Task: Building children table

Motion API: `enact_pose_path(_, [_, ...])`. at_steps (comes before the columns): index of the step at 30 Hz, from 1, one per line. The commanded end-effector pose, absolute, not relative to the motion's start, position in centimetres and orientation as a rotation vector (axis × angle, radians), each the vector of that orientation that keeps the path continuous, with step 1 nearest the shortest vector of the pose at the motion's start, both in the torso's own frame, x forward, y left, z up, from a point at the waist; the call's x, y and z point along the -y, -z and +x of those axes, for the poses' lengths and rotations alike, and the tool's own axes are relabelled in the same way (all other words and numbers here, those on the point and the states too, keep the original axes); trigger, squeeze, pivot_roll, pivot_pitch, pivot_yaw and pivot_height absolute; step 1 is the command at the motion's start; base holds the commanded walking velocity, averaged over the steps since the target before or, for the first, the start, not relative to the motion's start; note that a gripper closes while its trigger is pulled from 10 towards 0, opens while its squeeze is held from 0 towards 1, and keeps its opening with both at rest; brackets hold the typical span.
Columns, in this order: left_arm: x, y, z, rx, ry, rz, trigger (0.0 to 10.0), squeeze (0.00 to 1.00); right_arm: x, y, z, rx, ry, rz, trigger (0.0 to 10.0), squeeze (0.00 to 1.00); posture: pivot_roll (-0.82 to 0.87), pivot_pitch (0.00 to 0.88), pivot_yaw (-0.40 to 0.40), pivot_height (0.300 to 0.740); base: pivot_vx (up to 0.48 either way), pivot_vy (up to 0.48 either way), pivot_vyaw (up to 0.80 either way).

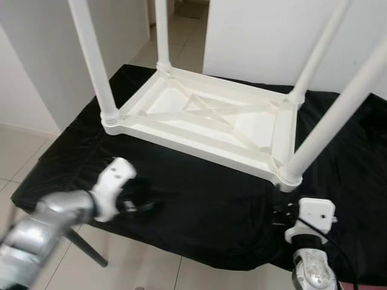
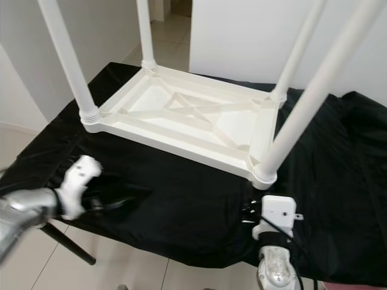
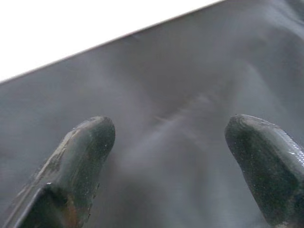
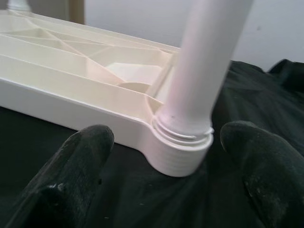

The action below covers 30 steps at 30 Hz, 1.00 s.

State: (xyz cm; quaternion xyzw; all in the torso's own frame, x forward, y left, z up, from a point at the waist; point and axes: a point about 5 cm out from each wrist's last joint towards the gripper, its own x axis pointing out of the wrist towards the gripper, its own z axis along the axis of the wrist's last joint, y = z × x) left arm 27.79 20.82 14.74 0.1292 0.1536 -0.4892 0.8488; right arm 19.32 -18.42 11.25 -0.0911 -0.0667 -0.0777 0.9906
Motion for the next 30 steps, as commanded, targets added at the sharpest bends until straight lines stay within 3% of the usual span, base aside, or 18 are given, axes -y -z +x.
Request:
enact_pose_path(1, [-21.8, -14.3, 28.0, -0.357, 1.04, 0.278, 10.0, 0.0, 17.9, -11.3, 19.3, 0.124, 0.119, -0.159, 10.0, 0.0, -0.11, 0.0, 0.019, 0.74, 0.0, 0.0, 0.0])
enact_pose_path(4, [-22.4, -14.4, 28.8, -0.355, 1.001, 0.293, 10.0, 0.0, 17.4, -11.1, 19.4, 0.11, 0.082, -0.128, 10.0, 0.0, -0.11, 0.0, 0.02, 0.74, 0.0, 0.0, 0.0])
enact_pose_path(8, [-24.5, -14.7, 31.9, -0.363, 0.844, 0.319, 10.0, 0.0, 15.3, -11.0, 20.1, 0.075, -0.084, -0.055, 10.0, 0.0, -0.11, 0.0, 0.019, 0.74, 0.0, 0.0, 0.0])
enact_pose_path(12, [-24.4, -15.3, 33.5, -0.332, 0.8, 0.33, 10.0, 0.0, 15.1, -11.0, 20.5, 0.069, -0.121, -0.057, 10.0, 0.0, -0.1, 0.0, 0.015, 0.74, 0.0, 0.0, 0.0])
enact_pose_path(16, [-22.5, -16.2, 36.2, -0.267, 0.73, 0.297, 10.0, 0.0, 15.3, -10.5, 21.4, 0.045, -0.138, -0.037, 10.0, 0.0, -0.09, 0.0, 0.006, 0.74, 0.0, 0.0, 0.0])
enact_pose_path(22, [-20.1, -16.4, 37.2, -0.232, 0.759, 0.283, 10.0, 0.0, 15.4, -10.6, 22.0, 0.05, -0.136, -0.028, 10.0, 0.0, -0.1, 0.0, 0.009, 0.74, 0.0, 0.0, 0.0])
enact_pose_path(30, [-14.9, -17.4, 39.0, -0.17, 0.799, 0.253, 10.0, 0.0, 14.1, -11.2, 23.3, 0.076, -0.152, 0.012, 10.0, 0.0, -0.11, 0.0, 0.015, 0.74, 0.0, 0.0, 0.0])
